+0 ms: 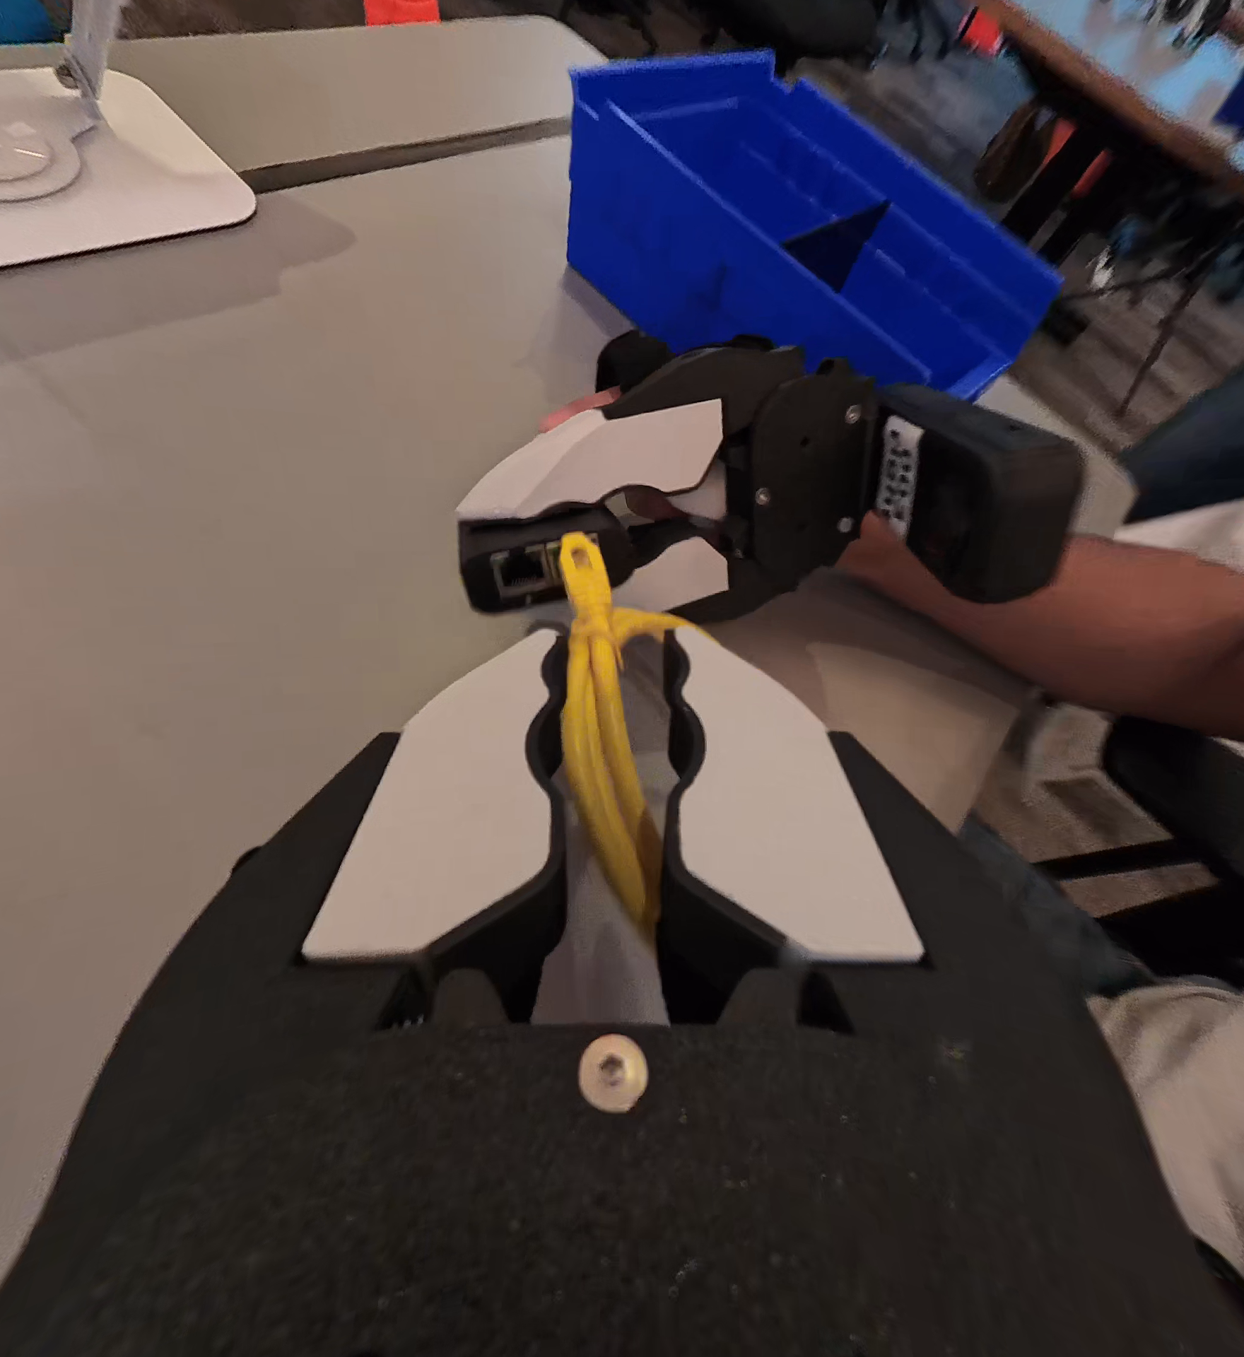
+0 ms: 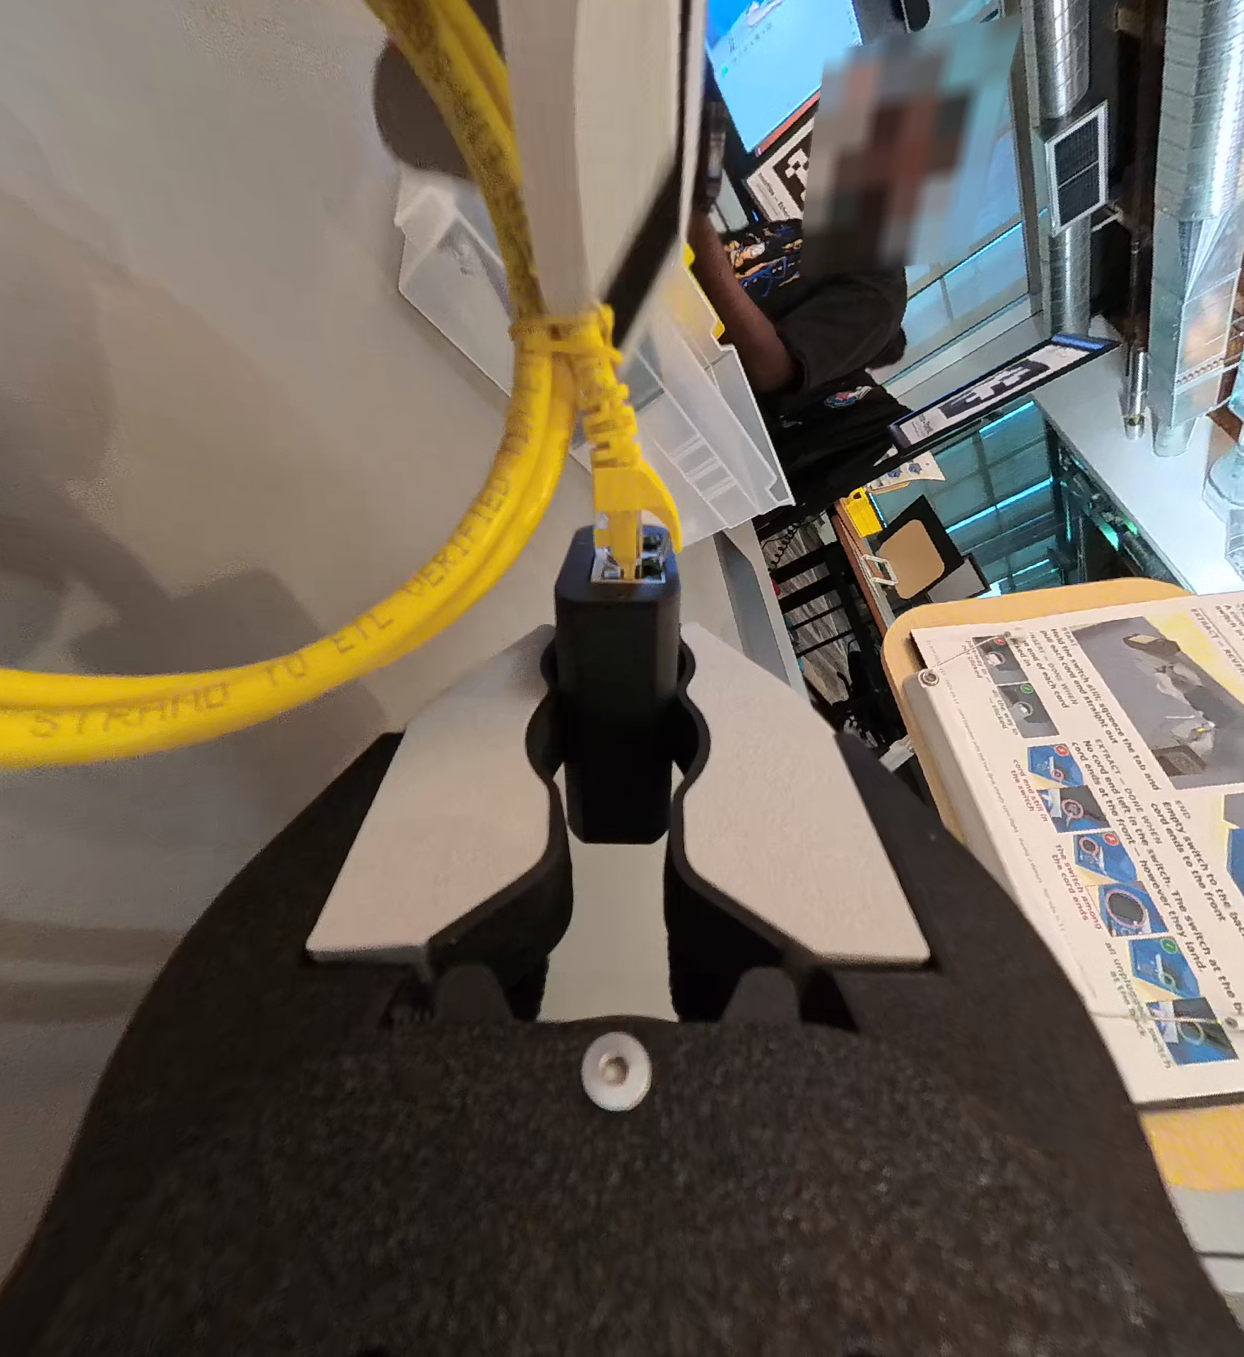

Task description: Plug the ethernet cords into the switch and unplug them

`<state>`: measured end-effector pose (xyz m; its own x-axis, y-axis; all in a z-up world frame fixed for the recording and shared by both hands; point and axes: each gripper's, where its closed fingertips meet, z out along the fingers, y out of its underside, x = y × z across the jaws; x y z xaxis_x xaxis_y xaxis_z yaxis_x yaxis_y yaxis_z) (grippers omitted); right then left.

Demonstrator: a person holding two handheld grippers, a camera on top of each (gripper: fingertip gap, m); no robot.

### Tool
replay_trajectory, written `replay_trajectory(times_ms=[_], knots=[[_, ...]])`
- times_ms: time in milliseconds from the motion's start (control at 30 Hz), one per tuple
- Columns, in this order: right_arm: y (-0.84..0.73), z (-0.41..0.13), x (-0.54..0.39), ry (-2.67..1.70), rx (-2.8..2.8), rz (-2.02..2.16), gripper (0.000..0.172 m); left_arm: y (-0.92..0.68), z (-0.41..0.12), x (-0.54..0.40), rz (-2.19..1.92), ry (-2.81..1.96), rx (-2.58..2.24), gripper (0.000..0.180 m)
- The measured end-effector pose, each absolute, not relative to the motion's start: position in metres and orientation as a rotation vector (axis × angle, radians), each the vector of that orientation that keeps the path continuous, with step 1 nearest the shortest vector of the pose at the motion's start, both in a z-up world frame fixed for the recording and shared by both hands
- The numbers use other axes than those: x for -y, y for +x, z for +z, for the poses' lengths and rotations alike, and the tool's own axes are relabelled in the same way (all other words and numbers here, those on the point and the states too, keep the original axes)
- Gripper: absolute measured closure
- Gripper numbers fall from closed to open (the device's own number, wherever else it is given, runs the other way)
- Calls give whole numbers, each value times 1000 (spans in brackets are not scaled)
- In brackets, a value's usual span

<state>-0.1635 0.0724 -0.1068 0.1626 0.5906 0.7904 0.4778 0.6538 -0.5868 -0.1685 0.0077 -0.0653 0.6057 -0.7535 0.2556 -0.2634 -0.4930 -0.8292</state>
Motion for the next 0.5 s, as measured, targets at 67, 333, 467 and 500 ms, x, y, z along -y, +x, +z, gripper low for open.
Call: replay_trajectory(times_ms=[67, 333, 467, 500], knots=[[-160, -108, -76, -948, 1465, 86, 148, -200, -59, 2, -828, -2034, -725, 148], [-154, -96, -79, -954, 1374, 227, 148, -366, -82, 21, -543, -2011, -476, 142], [-154, -99, -78, -958, 1380, 223, 148, -423, -90, 0, -247, -2052, -568, 140], [-155, -99, -77, -956, 1385, 222, 148, -433, -95, -7, -186, -2080, -606, 137]])
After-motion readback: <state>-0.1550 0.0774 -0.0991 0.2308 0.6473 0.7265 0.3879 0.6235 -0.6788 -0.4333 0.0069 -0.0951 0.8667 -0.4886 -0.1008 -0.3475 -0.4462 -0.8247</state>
